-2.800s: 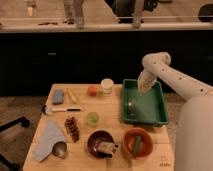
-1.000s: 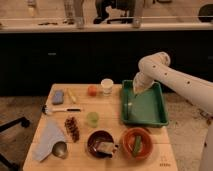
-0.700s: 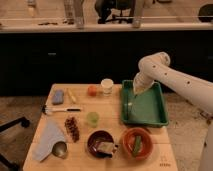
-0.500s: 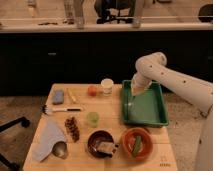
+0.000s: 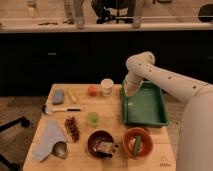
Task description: Place fork in table surface
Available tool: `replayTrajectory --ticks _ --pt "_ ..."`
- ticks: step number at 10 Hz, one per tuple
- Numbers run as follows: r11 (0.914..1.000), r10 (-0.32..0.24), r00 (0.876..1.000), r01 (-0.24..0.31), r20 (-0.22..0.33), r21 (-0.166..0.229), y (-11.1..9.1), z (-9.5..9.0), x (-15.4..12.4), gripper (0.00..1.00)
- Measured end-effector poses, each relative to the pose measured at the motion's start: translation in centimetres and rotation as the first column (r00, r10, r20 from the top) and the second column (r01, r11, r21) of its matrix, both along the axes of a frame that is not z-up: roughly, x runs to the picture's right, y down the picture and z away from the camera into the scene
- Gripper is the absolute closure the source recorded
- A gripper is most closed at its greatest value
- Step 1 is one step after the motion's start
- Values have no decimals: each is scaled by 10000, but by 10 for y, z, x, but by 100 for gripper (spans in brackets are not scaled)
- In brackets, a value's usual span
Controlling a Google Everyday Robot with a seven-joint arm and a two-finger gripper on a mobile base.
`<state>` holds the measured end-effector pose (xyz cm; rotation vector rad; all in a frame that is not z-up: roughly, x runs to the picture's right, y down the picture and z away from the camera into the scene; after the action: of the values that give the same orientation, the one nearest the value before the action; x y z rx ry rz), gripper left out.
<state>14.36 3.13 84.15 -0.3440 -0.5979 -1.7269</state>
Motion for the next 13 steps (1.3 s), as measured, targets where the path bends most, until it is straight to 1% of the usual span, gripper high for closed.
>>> replayTrajectory --ticks 3,5,6,10,13 --pt "9998 -201 9997 201 113 -27 -8 -1 -9 100" --pt "9994 -356 9991 356 226 -10 -12 -4 -17 100" --pt "9988 -498 9981 499 366 -28 -11 -8 -25 100" --pt "9948 -946 9903 980 1022 -288 5 -14 -58 100" --pt "9924 -1063 9852 1136 1347 -473 15 -16 -68 100"
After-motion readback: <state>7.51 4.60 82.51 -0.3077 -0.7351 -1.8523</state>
